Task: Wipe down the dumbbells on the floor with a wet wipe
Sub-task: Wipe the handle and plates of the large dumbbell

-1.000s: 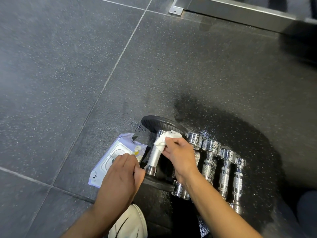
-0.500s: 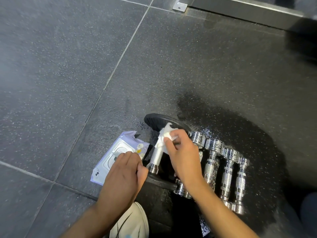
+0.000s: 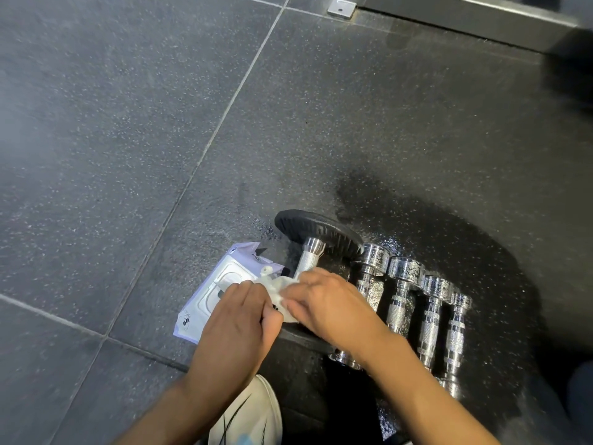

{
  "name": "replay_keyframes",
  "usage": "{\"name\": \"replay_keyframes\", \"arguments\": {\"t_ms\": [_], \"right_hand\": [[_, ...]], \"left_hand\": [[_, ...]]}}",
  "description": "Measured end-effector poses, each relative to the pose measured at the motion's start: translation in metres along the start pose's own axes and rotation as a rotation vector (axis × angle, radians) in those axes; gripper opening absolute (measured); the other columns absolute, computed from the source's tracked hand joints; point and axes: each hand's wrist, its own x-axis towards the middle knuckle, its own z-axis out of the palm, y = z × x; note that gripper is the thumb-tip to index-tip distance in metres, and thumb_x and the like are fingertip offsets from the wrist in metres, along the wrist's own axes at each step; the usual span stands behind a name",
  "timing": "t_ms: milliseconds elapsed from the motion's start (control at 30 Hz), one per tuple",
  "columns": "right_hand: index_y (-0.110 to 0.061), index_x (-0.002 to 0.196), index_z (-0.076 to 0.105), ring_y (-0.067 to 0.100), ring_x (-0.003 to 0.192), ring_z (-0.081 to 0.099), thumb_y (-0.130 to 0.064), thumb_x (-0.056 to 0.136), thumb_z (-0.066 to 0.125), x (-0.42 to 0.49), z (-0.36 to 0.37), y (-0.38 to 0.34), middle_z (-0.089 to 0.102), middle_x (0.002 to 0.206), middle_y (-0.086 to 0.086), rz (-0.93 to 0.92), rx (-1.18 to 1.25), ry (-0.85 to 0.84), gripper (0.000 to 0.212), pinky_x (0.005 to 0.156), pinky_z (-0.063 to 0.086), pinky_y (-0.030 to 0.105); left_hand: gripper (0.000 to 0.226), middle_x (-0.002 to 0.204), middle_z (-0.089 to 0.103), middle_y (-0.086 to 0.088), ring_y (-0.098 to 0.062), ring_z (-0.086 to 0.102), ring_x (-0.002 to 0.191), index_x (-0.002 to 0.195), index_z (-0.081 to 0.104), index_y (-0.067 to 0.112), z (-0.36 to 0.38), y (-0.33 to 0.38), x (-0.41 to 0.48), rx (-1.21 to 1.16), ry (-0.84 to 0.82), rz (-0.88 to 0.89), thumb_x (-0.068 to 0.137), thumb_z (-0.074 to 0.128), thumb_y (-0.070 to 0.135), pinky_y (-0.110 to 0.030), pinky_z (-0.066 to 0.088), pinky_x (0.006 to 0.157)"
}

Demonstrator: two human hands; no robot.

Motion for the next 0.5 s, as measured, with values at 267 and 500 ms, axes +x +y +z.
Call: {"name": "replay_keyframes", "arguments": {"t_ms": [267,500], "right_hand": [[-0.017,0.100,0.046,0.020,0.058,0.060,-0.029,0.105,0.049,-0.003,-0.005,0.002,0.062,0.073,0.005,0.624,0.429,0.162,0.014,0.053,0.048,0.041],[0.003,0.098,0.064,0.030,0.089,0.068,-0.003,0.087,0.049,0.002,0.014,0.006,0.063,0.124,0.031,0.928,1.215,-0.165,0.020,0.092,0.058,0.040]], "left_hand": [[0.018,0.074,0.044,0.003,-0.022,0.042,0.072,0.076,0.046,0.014,-0.001,0.000,-0.001,-0.029,-0.005,-0.016,0.089,0.037,0.022,-0.044,0.043,0.068],[0.018,0.075,0.044,0.003,-0.022,0.041,0.073,0.077,0.047,0.014,0.000,-0.002,-0.001,-0.021,-0.015,-0.019,0.090,0.037,0.023,-0.043,0.043,0.069]]}}
